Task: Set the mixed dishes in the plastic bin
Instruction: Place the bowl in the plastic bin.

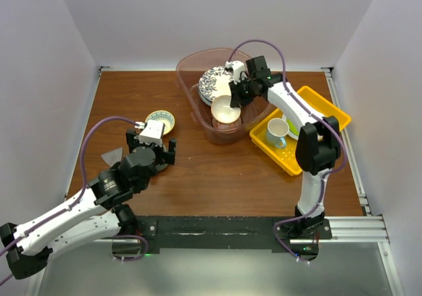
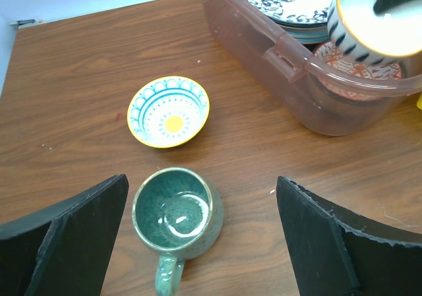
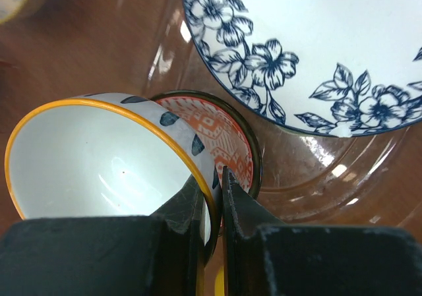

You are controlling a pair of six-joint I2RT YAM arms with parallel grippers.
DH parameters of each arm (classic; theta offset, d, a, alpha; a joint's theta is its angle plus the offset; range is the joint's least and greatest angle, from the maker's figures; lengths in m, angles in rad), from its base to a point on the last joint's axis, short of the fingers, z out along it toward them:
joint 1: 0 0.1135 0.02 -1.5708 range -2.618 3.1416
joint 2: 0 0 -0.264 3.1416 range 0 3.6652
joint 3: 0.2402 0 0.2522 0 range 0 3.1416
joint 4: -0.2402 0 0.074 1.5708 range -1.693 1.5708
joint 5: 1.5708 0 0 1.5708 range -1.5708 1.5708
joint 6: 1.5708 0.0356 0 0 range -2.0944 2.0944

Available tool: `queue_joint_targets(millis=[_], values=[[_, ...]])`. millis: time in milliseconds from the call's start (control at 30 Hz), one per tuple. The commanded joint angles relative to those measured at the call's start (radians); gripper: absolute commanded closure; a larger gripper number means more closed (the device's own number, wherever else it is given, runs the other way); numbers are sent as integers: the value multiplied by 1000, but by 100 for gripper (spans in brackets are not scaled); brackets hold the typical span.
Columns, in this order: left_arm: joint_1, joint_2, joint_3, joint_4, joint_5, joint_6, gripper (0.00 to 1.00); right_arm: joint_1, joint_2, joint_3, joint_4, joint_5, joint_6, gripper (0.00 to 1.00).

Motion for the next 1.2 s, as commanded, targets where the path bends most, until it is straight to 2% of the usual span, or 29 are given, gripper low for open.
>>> queue_joint_targets(millis=[0, 367, 567, 700, 767, 933, 1167], values=[[6, -21, -5, 12, -45, 6, 0, -4, 17, 70, -4, 32, -19, 100], [6, -26, -7, 7, -48, 4, 0, -2, 93, 69, -24, 93, -50, 93], [6, -30, -7, 5, -50, 3, 0, -2, 105, 55, -30, 99, -61, 79], [6, -29, -7, 5, -50, 1, 0, -2, 97, 39, -33, 96, -72, 73], [6, -30, -7, 5, -50, 1, 0, -2, 87, 35, -33, 95, -75, 66], [6, -33, -7, 4, -48, 0, 0, -2, 38, 24, -38, 92, -87, 57], [6, -36, -8, 7, -39, -5, 0, -4, -94, -28, -32, 88, -115, 32]])
